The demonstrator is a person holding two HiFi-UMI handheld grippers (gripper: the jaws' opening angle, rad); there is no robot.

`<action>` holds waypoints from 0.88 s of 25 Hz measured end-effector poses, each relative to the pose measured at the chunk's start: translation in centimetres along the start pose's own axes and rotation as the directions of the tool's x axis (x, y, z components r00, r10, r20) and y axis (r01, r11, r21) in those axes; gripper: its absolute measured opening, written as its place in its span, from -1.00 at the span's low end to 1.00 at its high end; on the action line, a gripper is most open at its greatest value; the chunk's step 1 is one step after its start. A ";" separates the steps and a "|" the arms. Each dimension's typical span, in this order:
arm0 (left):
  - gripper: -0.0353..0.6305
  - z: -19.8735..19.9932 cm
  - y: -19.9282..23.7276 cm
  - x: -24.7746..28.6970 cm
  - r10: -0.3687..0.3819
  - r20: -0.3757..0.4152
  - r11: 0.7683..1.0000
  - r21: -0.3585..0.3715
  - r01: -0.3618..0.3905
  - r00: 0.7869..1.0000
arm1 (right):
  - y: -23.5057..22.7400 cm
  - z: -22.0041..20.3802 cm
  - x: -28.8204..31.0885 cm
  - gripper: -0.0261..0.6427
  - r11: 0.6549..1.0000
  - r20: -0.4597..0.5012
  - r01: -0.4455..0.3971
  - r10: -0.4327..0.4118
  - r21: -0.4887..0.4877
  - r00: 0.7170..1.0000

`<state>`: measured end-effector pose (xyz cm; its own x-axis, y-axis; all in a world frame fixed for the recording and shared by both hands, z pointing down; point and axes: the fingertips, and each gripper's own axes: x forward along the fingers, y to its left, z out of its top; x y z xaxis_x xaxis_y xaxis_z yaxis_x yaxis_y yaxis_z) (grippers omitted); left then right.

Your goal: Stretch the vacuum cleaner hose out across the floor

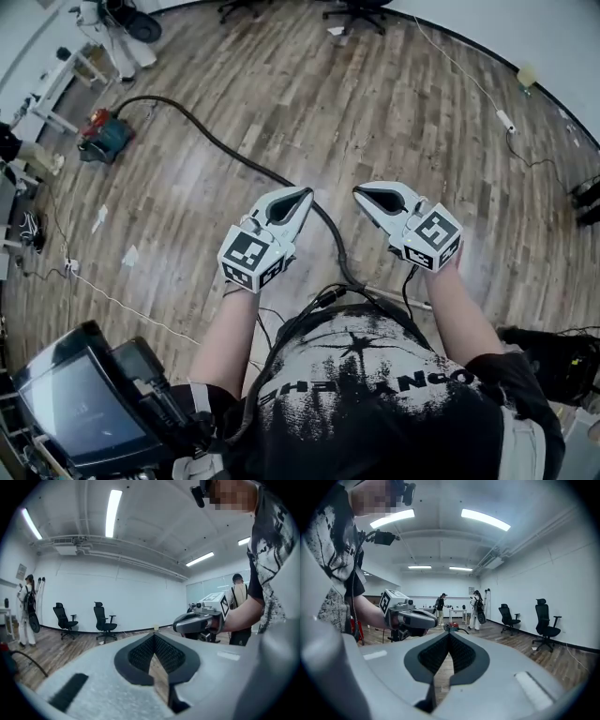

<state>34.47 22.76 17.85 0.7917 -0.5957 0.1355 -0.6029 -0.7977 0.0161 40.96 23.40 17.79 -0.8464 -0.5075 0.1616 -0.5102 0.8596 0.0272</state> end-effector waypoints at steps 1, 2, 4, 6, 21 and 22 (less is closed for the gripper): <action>-0.89 0.5 -0.4 0.3 0.018 -0.004 1.000 0.026 -0.018 1.000 | -0.2 0.6 -0.5 -0.90 1.000 0.010 -0.016 0.016 -0.015 1.000; -0.89 0.9 -0.9 0.8 0.034 -0.008 0.999 0.041 -0.034 0.999 | -0.3 1.1 -1.1 -0.90 0.999 0.019 -0.033 0.033 -0.026 0.999; -0.89 1.5 -1.8 1.6 0.058 -0.009 0.998 0.029 -0.058 0.998 | -0.7 1.8 -2.2 -0.90 0.997 0.030 -0.064 0.065 -0.034 0.997; -0.89 2.1 -2.8 2.4 0.070 0.005 0.997 -0.014 -0.070 0.998 | -1.0 2.3 -3.3 -0.90 0.995 0.029 -0.092 0.093 -0.044 0.995; -0.89 4.0 -8.6 7.2 0.127 0.062 0.992 -0.026 -0.125 0.990 | -5.1 -0.1 -11.5 -0.90 0.992 0.044 -0.110 0.113 -0.067 0.993; -0.89 4.0 -8.7 7.3 0.130 0.060 0.991 -0.028 -0.129 0.990 | -5.1 -0.3 -11.6 -0.90 0.991 0.041 -0.110 0.113 -0.069 0.993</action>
<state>45.88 24.99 14.76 0.7110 -0.6991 0.0764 -0.7023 -0.7114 0.0262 53.43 24.91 16.03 -0.9044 -0.4087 0.1226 -0.4019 0.9124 0.0772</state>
